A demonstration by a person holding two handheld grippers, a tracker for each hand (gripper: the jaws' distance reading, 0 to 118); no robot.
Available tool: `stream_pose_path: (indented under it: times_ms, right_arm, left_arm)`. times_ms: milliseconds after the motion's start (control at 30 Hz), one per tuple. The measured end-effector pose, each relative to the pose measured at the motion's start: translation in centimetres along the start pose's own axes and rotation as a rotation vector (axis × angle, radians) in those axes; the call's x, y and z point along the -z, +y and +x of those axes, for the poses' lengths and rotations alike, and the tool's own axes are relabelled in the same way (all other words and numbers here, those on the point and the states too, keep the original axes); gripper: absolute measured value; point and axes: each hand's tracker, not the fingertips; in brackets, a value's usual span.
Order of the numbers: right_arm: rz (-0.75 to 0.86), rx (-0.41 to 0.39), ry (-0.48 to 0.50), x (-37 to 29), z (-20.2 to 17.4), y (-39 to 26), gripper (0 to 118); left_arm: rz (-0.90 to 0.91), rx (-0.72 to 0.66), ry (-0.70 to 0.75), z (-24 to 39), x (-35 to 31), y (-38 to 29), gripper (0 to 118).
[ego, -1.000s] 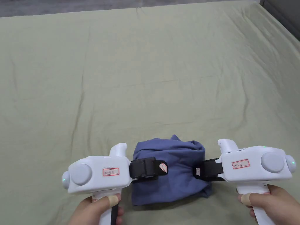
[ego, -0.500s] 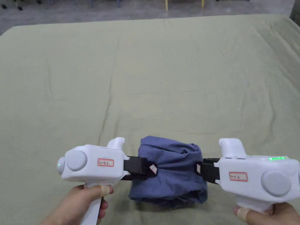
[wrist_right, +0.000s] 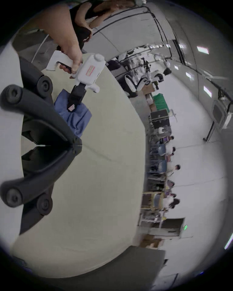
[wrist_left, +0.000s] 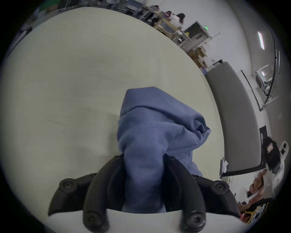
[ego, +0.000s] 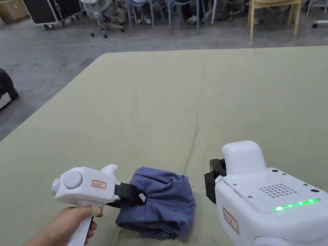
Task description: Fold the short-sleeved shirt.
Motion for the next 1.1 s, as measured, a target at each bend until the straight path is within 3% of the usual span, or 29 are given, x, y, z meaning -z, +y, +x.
stream_pose_path:
  times_ms: [167,367,533,700,967,1033,1067,1100]
  right_arm:
    - [0.041,-0.034,0.075,1.0,-6.0,2.1,2]
    - [0.066,-0.043,0.081,1.2,-10.6,3.3,2]
    - [0.099,-0.072,0.090,0.7,-12.6,3.4,2]
    - [0.063,-0.091,0.181,1.3,-14.2,3.1,2]
    - [0.044,-0.107,0.166,1.3,-14.1,2.8,2]
    - [0.040,-0.098,0.164,1.3,-13.7,3.0,2]
    - [0.037,-0.093,0.167,1.3,-13.5,3.1,2]
    - [0.034,-0.088,0.168,1.3,-13.4,3.2,2]
  left_arm:
    - [-0.017,-0.052,0.028,-5.5,-2.7,-0.3,38]
    - [-0.032,-0.041,0.098,-9.6,-5.1,0.8,38]
    - [-0.024,-0.085,0.123,-12.9,-6.8,0.8,37]
    - [0.002,-0.140,0.123,-14.7,-7.7,-0.5,37]
    - [0.009,-0.135,0.141,-14.3,-7.4,-0.5,38]
    - [0.016,-0.146,0.148,-14.2,-7.5,-0.6,63]
    - [0.018,-0.137,0.242,-14.2,-7.6,-0.7,63]
    - [0.023,-0.117,0.356,-14.0,-7.6,-0.7,108]
